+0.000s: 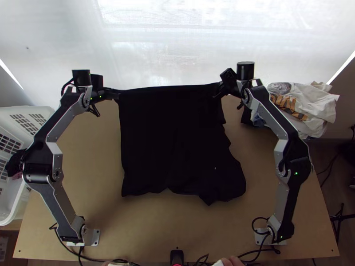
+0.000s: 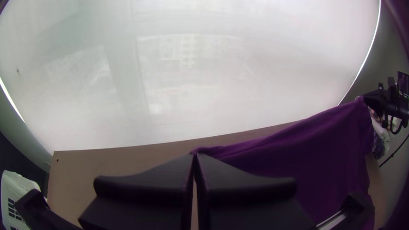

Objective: Fold the t-shirt

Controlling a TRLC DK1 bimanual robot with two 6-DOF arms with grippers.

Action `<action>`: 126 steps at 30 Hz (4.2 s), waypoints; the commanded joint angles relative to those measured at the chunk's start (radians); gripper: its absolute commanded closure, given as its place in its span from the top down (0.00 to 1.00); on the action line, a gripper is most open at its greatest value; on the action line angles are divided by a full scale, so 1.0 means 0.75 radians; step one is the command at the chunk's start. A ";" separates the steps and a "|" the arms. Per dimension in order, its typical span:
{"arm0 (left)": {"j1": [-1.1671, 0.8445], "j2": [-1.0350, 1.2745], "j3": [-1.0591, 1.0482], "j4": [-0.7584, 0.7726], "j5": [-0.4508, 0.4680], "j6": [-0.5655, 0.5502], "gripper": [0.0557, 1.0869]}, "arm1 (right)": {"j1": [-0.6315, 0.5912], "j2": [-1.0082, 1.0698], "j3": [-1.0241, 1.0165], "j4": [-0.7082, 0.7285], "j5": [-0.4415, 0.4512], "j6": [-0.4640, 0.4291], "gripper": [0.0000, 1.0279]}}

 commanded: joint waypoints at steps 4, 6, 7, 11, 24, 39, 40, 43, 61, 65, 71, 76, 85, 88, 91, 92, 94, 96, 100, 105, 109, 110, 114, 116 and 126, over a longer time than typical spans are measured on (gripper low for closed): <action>0.015 0.307 0.231 0.010 -0.004 0.044 0.03 | -0.027 0.288 0.290 -0.051 0.016 0.018 0.03; 0.004 0.352 0.270 0.010 -0.004 0.048 0.03 | -0.029 0.331 0.356 -0.065 0.024 0.020 0.03; 0.000 0.376 0.293 0.010 -0.004 0.048 0.03 | -0.031 0.354 0.392 -0.073 0.024 0.032 0.03; -0.028 0.474 0.424 0.008 -0.014 0.048 0.03 | -0.027 0.415 0.489 -0.082 0.049 0.040 0.03; -0.024 0.575 0.636 -0.125 -0.041 0.062 0.03 | -0.031 0.436 0.484 -0.041 0.096 0.055 0.03; 0.004 0.564 0.636 -0.262 -0.012 0.085 0.16 | 0.057 0.403 0.456 -0.163 0.080 0.051 0.82; -0.008 0.564 0.636 -0.272 0.008 0.085 0.27 | 0.059 0.401 0.456 -0.178 0.080 0.055 0.88; -0.045 0.562 0.640 -0.309 0.031 0.076 0.52 | 0.061 0.378 0.454 -0.225 0.080 0.075 0.95; -0.071 -0.061 0.060 -1.086 0.379 0.308 0.63 | 0.035 -0.051 0.223 -0.413 0.047 0.190 0.95; -0.096 -0.313 -0.270 -1.076 0.375 0.365 0.63 | 0.027 -0.135 0.151 -0.413 0.047 0.190 0.95; -0.180 -0.532 -0.613 -1.035 0.364 0.355 0.63 | 0.031 -0.223 0.071 -0.413 0.047 0.202 0.95; -0.294 -0.595 -0.763 -1.027 0.352 0.310 0.63 | 0.039 -0.290 0.016 -0.409 0.047 0.218 0.95; -0.370 -0.698 -0.965 -0.976 0.233 0.308 0.63 | 0.037 -0.411 -0.101 -0.394 0.049 0.214 0.95; -0.370 -0.706 -0.990 -0.957 0.213 0.308 0.63 | 0.039 -0.438 -0.133 -0.388 0.049 0.214 0.95; -0.382 -0.702 -1.022 -0.918 0.213 0.287 0.63 | 0.045 -0.452 -0.150 -0.384 0.049 0.212 0.95; -0.390 -0.700 -1.037 -0.904 0.211 0.283 0.63 | 0.047 -0.456 -0.152 -0.384 0.049 0.212 0.95; -0.401 -0.695 -1.065 -0.851 0.207 0.256 0.63 | 0.047 -0.462 -0.156 -0.384 0.049 0.212 0.95; -0.407 -0.681 -1.084 -0.812 0.207 0.240 0.63 | 0.047 -0.470 -0.166 -0.384 0.049 0.210 0.95; -0.425 -0.642 -1.100 -0.749 0.207 0.205 0.57 | 0.047 -0.485 -0.182 -0.384 0.049 0.206 0.95; -0.442 -0.597 -1.110 -0.693 0.227 0.177 0.26 | 0.047 -0.501 -0.205 -0.384 0.049 0.204 0.95; -0.429 -0.618 -1.114 -0.687 0.227 0.177 0.03 | 0.051 -0.524 -0.233 -0.384 0.049 0.202 0.95; -0.421 -0.636 -1.117 -0.691 0.227 0.181 0.03 | 0.051 -0.528 -0.242 -0.384 0.049 0.202 0.95; -0.378 -0.712 -1.119 -0.744 0.227 0.195 0.03 | 0.055 -0.550 -0.264 -0.384 0.049 0.202 0.95; -0.364 -0.761 -1.127 -0.783 0.227 0.203 0.03 | 0.057 -0.563 -0.272 -0.382 0.049 0.200 0.95; -0.114 -1.039 -1.247 -1.004 0.227 0.385 0.03 | 0.074 -0.618 -0.323 -0.384 0.049 0.194 0.95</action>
